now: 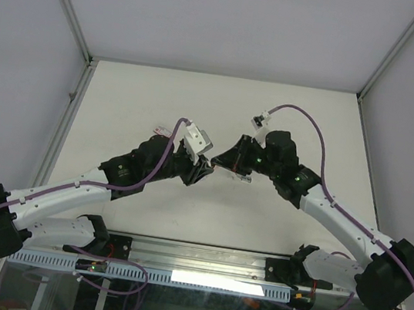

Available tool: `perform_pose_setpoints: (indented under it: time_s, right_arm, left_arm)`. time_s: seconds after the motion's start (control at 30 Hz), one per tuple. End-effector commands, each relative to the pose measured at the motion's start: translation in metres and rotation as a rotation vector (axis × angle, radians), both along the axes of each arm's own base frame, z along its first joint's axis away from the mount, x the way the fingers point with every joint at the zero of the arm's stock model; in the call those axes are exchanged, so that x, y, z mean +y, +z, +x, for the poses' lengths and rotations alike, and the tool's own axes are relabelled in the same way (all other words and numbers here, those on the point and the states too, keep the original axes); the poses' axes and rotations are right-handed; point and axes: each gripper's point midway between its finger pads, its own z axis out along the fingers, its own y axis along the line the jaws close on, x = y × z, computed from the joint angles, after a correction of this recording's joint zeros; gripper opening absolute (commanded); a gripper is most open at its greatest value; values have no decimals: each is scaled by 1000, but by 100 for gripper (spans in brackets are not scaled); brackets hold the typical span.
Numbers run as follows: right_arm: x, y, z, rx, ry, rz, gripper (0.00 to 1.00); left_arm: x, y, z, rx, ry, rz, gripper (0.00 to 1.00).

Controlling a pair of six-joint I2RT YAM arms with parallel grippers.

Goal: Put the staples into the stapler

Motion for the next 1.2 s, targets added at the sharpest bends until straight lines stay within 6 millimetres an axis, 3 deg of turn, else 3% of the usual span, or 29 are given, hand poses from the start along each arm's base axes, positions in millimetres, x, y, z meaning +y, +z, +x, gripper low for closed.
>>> perform_pose_setpoints:
  time_s: [0.0, 0.2, 0.47, 0.83, 1.03, 1.17]
  right_arm:
    - [-14, 23, 12, -83, -42, 31, 0]
    - [-45, 23, 28, -121, -114, -30, 0]
    - [-70, 23, 37, -156, -172, -97, 0]
    - [-106, 39, 44, -244, -255, -221, 0]
    - [-121, 49, 43, -282, -290, -265, 0]
    - [-128, 50, 42, -290, -307, -282, 0]
  left_arm:
    - [0, 32, 3, -75, 10, -78, 0]
    - [1, 33, 2, -88, 5, -73, 0]
    - [0, 30, 2, -89, -4, -60, 0]
    - [3, 3, 8, -73, 8, 36, 2]
    - [4, -10, 12, -63, 23, 80, 12]
    - [2, -13, 12, -53, 16, 85, 38]
